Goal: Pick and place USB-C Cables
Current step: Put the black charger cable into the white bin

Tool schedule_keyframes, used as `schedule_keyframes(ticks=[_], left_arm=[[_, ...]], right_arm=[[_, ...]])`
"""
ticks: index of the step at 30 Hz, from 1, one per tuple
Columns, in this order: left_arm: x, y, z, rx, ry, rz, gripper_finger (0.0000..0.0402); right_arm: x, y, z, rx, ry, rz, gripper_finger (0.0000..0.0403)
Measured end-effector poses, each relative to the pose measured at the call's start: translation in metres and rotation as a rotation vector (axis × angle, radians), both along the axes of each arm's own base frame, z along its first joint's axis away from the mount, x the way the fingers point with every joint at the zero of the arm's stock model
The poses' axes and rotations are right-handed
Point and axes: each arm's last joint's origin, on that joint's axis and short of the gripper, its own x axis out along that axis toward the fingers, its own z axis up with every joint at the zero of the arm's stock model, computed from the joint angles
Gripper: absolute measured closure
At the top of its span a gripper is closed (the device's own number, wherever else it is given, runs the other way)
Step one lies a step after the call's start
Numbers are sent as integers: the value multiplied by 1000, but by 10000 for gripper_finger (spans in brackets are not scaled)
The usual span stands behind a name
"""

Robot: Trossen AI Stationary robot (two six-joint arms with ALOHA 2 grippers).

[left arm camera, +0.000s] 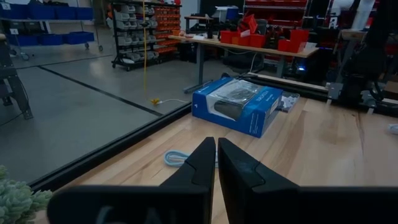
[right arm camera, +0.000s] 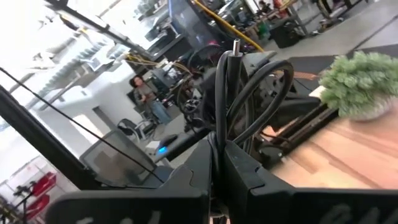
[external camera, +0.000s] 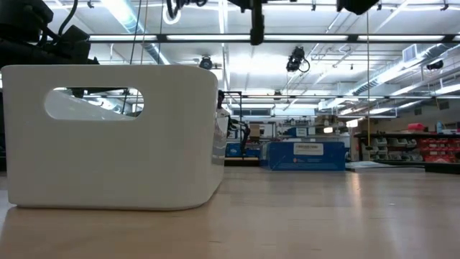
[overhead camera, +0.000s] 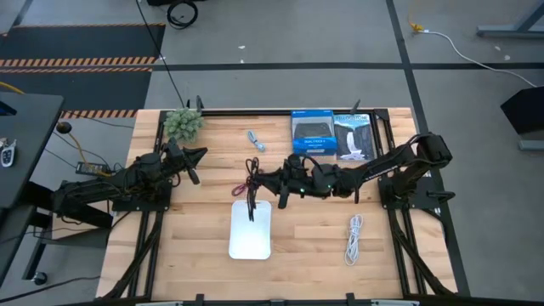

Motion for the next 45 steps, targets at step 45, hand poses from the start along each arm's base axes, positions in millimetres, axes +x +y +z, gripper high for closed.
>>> schedule_keyframes(ticks=[45], left_arm=[[0,0,0,0,0,0,377]], right_arm=[[53,50,-139,158,90,43,376]])
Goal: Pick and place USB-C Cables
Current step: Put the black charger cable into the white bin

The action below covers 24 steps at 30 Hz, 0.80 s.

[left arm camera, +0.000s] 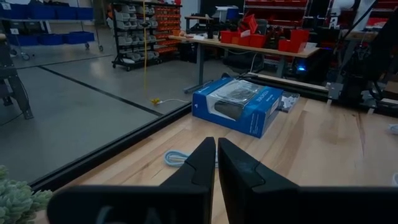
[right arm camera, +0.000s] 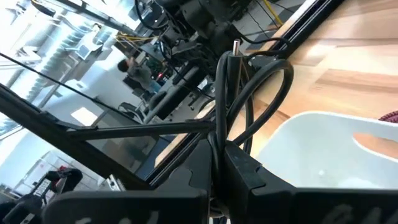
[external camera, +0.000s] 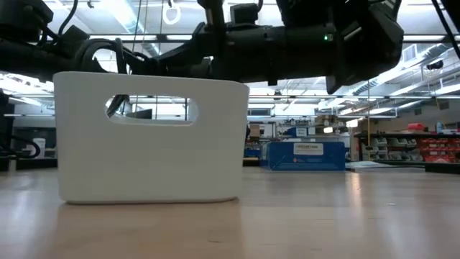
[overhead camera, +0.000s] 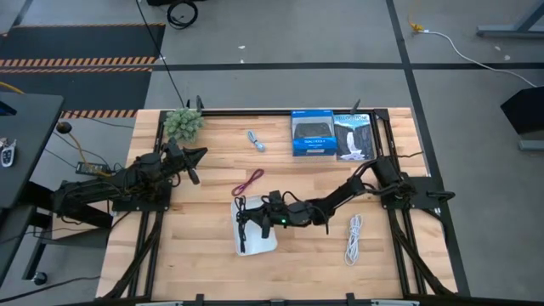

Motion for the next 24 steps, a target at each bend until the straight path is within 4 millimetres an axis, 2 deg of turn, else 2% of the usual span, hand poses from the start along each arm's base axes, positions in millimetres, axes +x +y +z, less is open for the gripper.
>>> schedule_keyframes(ticks=[15,24], left_arm=[[0,0,0,0,0,0,377],[0,0,0,0,0,0,377]], right_arm=[[1,-9,-17,103,177,-5,356],[3,-20,-25,152,289,126,288]])
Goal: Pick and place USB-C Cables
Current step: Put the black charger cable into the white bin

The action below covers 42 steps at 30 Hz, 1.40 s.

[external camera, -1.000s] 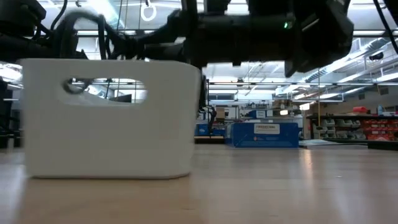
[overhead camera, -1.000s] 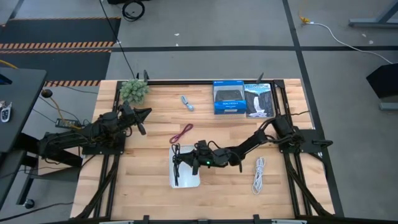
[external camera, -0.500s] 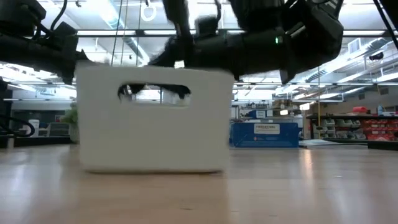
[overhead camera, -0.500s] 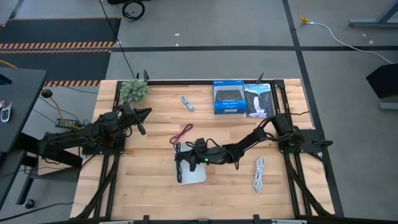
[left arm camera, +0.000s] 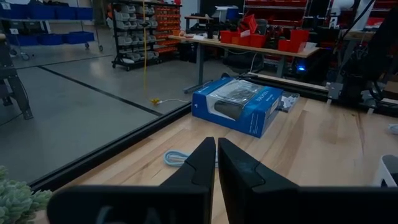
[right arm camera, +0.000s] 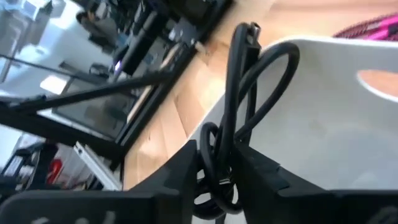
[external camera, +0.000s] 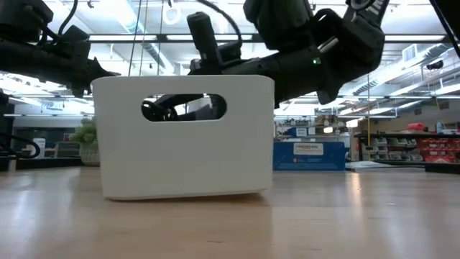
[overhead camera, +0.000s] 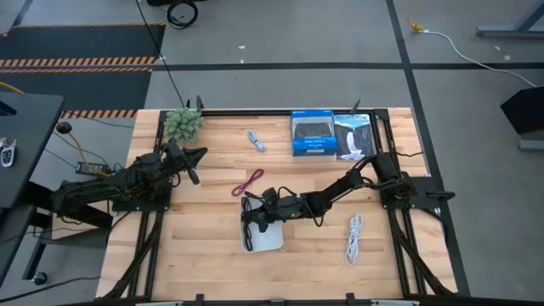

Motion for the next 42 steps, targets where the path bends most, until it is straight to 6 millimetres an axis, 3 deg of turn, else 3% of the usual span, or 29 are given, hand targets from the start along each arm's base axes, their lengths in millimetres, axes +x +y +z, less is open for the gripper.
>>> schedule_keyframes(ticks=[5,11,17,25,42], left_arm=[[0,0,0,0,0,0,377],[0,0,0,0,1,0,377],[0,0,0,0,1,0,377],[0,0,0,0,1,0,377],[0,0,0,0,0,0,377]], right_arm=[[-1,-2,15,-29,79,64,263],[-12,-4,42,-199,285,80,260],[-16,-5,52,-268,344,96,232],[-13,-9,55,-242,314,86,171],[-16,-23,55,-5,35,144,164]])
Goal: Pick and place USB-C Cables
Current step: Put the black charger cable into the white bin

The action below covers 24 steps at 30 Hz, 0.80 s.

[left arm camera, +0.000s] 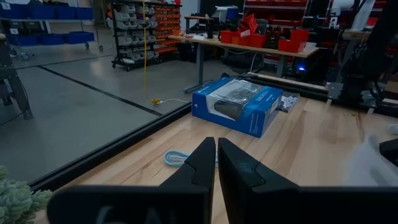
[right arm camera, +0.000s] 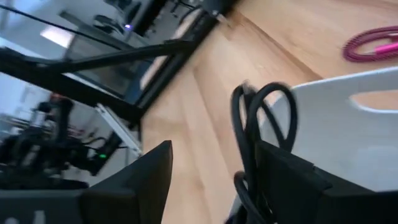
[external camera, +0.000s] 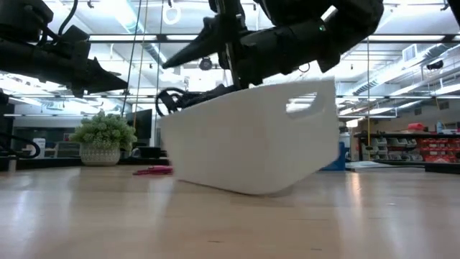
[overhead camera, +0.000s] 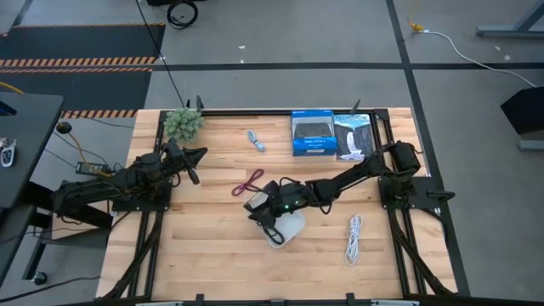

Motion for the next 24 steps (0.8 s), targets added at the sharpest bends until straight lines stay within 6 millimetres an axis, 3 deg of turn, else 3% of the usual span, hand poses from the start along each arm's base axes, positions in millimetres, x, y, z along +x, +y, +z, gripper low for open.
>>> schedule_keyframes(ticks=[9,14,22,24], left_arm=[[0,0,0,0,0,0,377],[0,0,0,0,-1,0,377],[0,0,0,0,0,0,377],[0,0,0,0,0,0,377]], right_arm=[[4,-11,8,103,-68,-26,146],[4,-18,12,134,-62,47,147],[-9,-13,41,-35,-71,60,153],[-10,-12,38,-7,-47,100,154]])
